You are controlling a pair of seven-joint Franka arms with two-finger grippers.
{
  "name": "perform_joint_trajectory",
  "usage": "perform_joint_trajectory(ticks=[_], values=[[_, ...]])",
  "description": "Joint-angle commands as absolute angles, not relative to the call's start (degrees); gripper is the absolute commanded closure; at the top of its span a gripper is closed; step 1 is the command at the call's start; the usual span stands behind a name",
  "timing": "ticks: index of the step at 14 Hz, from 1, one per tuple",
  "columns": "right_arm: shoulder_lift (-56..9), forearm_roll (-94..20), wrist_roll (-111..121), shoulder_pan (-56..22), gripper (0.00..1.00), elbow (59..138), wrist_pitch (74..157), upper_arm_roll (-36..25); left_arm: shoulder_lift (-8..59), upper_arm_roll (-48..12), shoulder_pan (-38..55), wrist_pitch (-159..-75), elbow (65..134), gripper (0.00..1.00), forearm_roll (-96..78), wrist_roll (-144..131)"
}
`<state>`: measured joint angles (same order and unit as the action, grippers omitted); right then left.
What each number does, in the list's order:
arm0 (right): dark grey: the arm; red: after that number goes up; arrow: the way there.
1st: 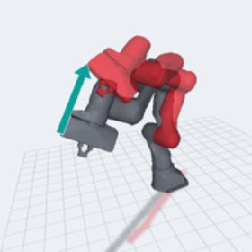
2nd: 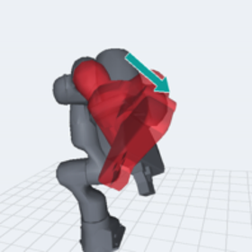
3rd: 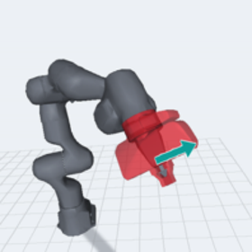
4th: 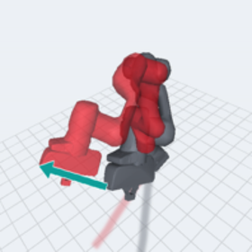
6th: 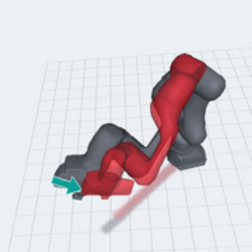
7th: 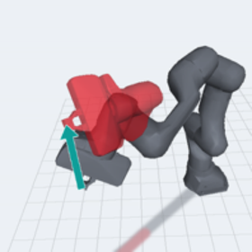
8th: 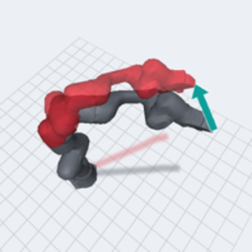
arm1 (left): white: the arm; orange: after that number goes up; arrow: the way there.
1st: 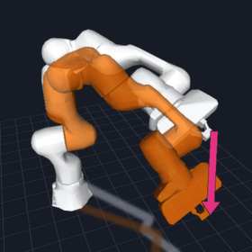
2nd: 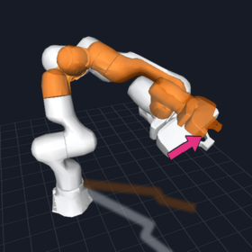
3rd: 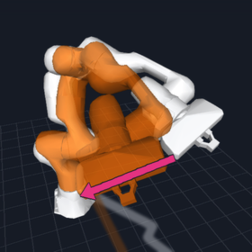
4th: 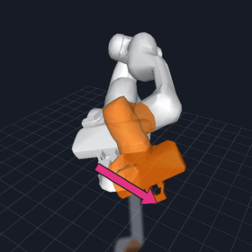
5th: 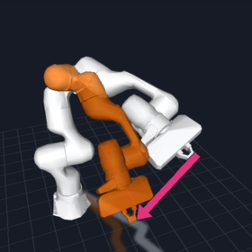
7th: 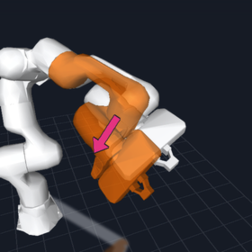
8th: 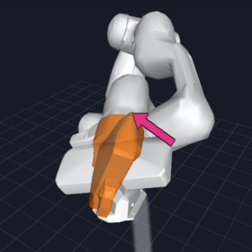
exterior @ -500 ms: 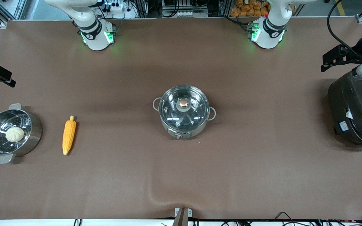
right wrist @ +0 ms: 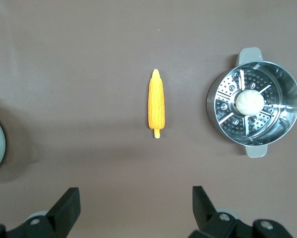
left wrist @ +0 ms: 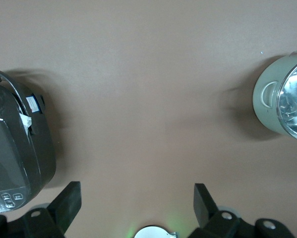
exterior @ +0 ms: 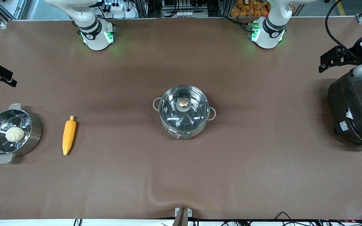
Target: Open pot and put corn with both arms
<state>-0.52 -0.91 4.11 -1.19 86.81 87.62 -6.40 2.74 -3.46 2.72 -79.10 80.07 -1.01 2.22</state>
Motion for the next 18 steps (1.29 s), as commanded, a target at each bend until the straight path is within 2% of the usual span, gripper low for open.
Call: perform_joint_trajectory(ticks=[1, 5, 7, 10, 18], values=[[-1.14, -1.32, 3.34, -1.67, 0.0, 86.57, 87.45, -6.59, 5.27, -3.6, 4.39, -78.66, 78.05, 0.0, -0.09, 0.63], [-4.47, -1.41, 3.43, -1.32, 0.0, 87.36, 89.46, -6.5, 9.66, -3.6, 7.56, -82.25, 77.78, 0.0, -5.25, -9.65], [-5.1, -1.41, 3.43, -1.23, 0.0, 92.78, 93.93, -6.59, 12.29, -3.6, 10.35, -85.5, 77.78, 0.0, -7.03, -14.22], [-6.23, -1.41, 3.6, -1.05, 0.0, 102.19, 106.48, -6.59, 16.6, -3.52, 16.24, -91.12, 77.78, 0.0, -7.03, -23.78], [-24.51, -1.14, 5.71, -0.62, 0.0, 103.53, 121.45, -6.59, 26.97, -3.16, 33.03, -103.18, 77.87, 0.0, -1.25, -40.23]])
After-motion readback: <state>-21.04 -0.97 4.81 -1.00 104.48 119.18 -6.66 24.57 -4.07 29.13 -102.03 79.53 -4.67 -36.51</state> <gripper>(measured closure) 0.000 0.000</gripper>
